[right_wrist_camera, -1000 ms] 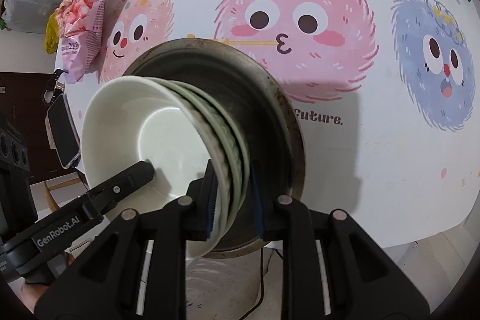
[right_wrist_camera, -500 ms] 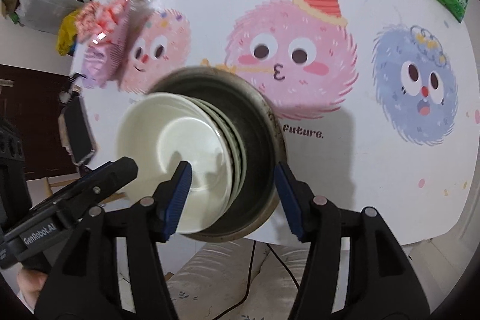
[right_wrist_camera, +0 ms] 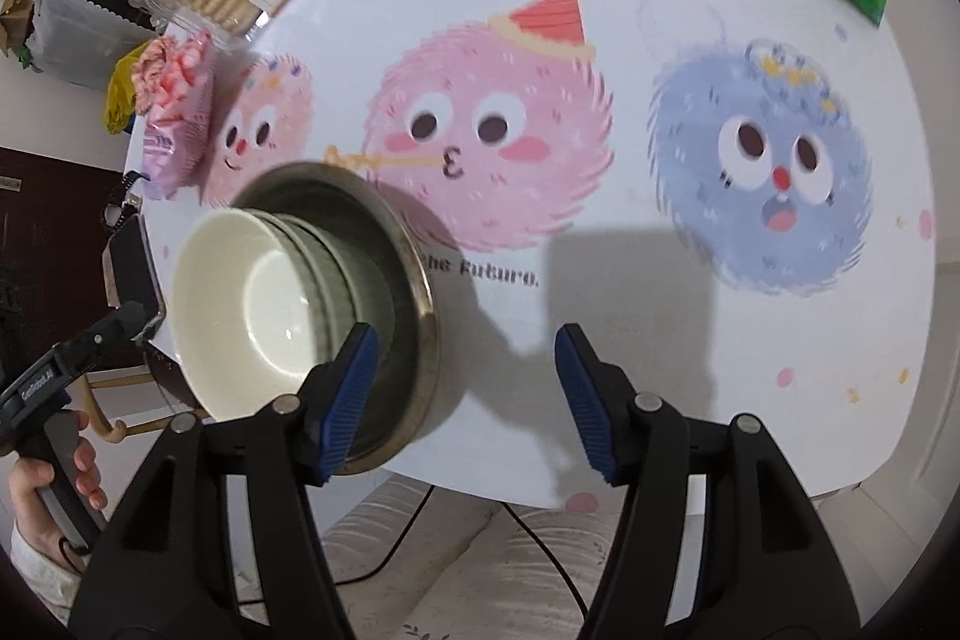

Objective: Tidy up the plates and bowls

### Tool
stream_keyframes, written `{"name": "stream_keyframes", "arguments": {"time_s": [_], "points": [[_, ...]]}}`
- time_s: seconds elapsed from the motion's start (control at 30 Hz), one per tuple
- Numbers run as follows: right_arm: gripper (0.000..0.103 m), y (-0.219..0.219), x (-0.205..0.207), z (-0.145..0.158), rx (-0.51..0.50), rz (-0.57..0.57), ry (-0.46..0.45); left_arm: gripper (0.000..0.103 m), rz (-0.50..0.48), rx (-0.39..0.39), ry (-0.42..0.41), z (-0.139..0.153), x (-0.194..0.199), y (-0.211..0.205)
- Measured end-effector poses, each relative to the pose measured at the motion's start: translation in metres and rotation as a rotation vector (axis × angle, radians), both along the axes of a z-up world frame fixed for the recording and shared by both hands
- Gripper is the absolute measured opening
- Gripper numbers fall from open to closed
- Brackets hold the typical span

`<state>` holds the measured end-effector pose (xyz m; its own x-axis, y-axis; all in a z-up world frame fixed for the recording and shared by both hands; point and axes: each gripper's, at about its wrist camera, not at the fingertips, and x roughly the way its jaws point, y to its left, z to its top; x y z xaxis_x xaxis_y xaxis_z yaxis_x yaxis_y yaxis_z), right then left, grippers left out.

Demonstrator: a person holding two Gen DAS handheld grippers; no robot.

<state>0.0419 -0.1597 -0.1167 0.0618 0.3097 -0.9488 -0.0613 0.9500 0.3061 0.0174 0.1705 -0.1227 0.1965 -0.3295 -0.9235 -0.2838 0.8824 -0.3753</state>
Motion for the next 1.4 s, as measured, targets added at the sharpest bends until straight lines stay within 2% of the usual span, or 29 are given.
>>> {"name": "stream_keyframes", "arguments": {"time_s": [0.2,0.3,0.37,0.53,0.6,0.7,0.73,0.8,0.87,0.9,1.3,1.4], "points": [[0.063,0.003,-0.001,-0.026,0.048,0.003,0.054,0.082,-0.017,-0.078,0.056,-0.027,0.003,-0.008],[0.063,0.006,0.001,-0.034,0.063,-0.001,0.074,0.069,-0.012,-0.108,0.076,-0.035,0.005,-0.011],[0.063,0.008,0.002,-0.038,0.074,-0.002,0.087,0.055,-0.011,-0.124,0.096,-0.042,0.007,-0.012],[0.062,0.009,0.006,-0.046,0.098,-0.013,0.114,0.037,-0.020,-0.161,0.113,-0.049,0.013,-0.015],[0.057,0.010,0.008,-0.049,0.111,-0.012,0.120,0.034,-0.024,-0.164,0.113,-0.050,0.017,-0.016],[0.039,0.012,0.009,-0.053,0.124,-0.003,0.130,0.028,-0.033,-0.177,0.107,-0.052,0.022,-0.018],[0.032,0.013,0.010,-0.053,0.127,0.001,0.130,0.024,-0.033,-0.187,0.102,-0.052,0.023,-0.018],[0.026,0.015,0.011,-0.054,0.132,0.002,0.129,0.017,-0.037,-0.205,0.089,-0.051,0.027,-0.019],[0.013,0.017,0.012,-0.054,0.133,0.013,0.122,0.015,-0.044,-0.190,0.088,-0.050,0.030,-0.020],[0.013,0.019,0.013,-0.054,0.137,0.022,0.119,0.013,-0.048,-0.185,0.088,-0.050,0.031,-0.021],[0.013,0.034,0.008,-0.047,0.035,0.128,0.019,0.010,-0.092,-0.135,0.062,-0.047,0.032,-0.026],[0.013,0.033,0.008,-0.046,0.036,0.129,0.005,0.010,-0.102,-0.125,0.052,-0.047,0.032,-0.028]]}}
